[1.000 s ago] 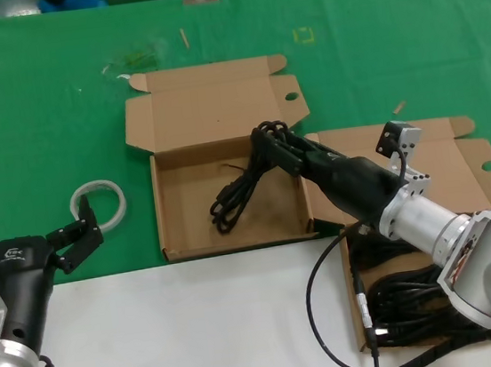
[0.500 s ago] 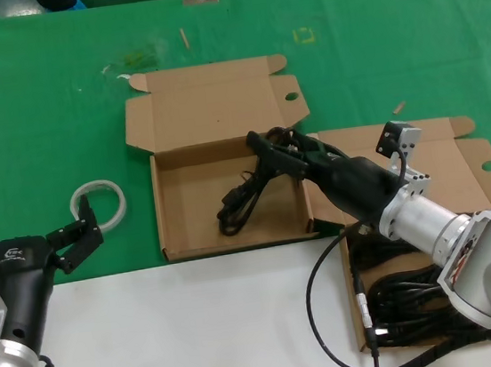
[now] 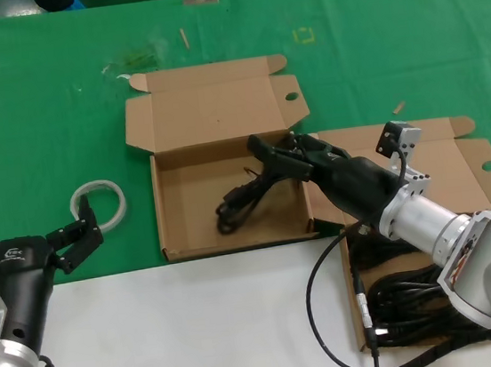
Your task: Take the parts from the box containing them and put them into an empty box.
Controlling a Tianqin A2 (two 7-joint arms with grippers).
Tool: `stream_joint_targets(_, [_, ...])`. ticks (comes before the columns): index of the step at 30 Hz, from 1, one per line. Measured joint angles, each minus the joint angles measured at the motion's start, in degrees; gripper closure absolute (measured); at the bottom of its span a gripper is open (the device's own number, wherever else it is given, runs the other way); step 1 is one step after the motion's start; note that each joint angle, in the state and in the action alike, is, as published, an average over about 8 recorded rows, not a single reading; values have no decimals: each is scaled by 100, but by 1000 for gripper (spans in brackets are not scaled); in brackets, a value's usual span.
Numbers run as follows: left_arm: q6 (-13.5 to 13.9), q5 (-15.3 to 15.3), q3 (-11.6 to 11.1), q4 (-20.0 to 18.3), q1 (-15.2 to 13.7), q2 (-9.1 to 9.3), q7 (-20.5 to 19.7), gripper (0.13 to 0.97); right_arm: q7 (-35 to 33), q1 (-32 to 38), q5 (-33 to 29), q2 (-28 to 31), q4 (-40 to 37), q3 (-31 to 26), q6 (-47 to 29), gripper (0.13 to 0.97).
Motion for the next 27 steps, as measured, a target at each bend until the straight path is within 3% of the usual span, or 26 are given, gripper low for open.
stream_joint_targets(4, [0,0,0,0,0,0,0,132,16,-93,-75,0,147,32,91,203])
stream_joint_targets(13, [0,0,0,0,0,0,0,132,89,-516,-418,0,821,179,507,137])
stream_joint_targets(27, [0,0,0,0,0,0,0,132,224,-1299,-1049,0,2066,448,1272,129])
